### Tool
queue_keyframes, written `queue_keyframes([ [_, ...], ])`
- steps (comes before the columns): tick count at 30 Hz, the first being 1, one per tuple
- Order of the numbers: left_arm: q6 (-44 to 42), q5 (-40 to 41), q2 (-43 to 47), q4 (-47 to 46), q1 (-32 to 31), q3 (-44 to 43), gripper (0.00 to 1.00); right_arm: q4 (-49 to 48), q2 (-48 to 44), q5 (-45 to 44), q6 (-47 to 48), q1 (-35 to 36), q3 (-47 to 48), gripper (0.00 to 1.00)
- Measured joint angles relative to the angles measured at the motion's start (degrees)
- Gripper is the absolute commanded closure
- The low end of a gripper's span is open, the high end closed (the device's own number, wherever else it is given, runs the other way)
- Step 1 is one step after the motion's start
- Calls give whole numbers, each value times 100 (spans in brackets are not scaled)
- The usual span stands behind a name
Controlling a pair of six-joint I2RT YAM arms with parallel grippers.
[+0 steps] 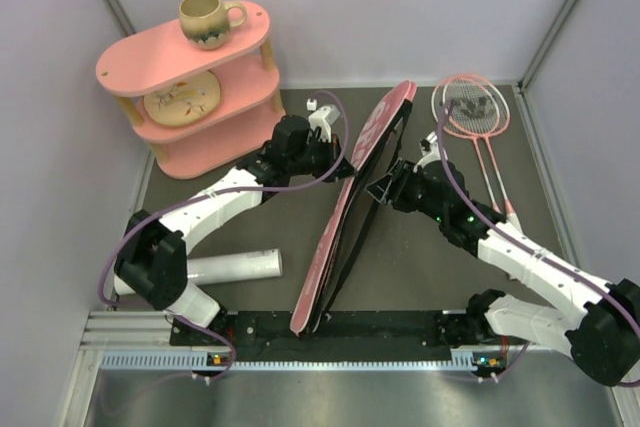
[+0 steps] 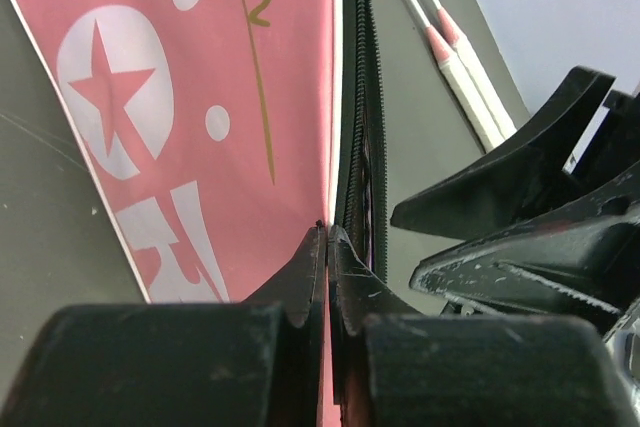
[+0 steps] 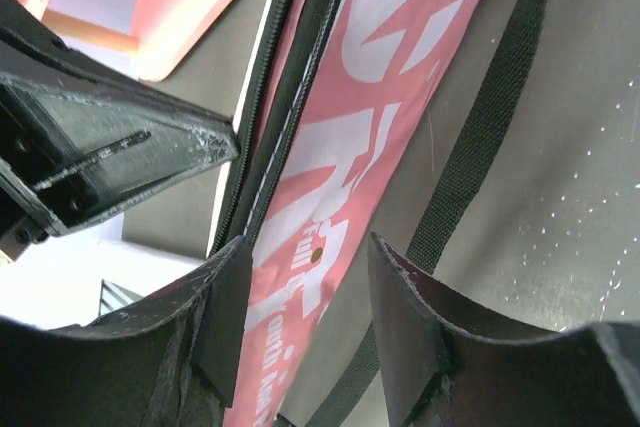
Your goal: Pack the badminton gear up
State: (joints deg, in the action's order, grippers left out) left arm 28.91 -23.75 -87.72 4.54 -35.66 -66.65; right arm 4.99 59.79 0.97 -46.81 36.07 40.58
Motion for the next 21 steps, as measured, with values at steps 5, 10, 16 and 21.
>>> queue_keyframes([
  [5, 125, -50, 2, -74, 0, 144, 100, -114, -125, -313, -219, -20, -131, 56],
  [10, 223, -122, 2, -184, 0, 157, 100, -203, 173, -490, -245, -131, 17, 59],
  [16, 269, -142, 2, -201, 0, 168, 100, -302, 590, -492, -221, -236, 125, 47],
  [21, 275, -164, 2, -212, 0, 181, 100, 256, -11, -927, -31, -306, 87, 35],
])
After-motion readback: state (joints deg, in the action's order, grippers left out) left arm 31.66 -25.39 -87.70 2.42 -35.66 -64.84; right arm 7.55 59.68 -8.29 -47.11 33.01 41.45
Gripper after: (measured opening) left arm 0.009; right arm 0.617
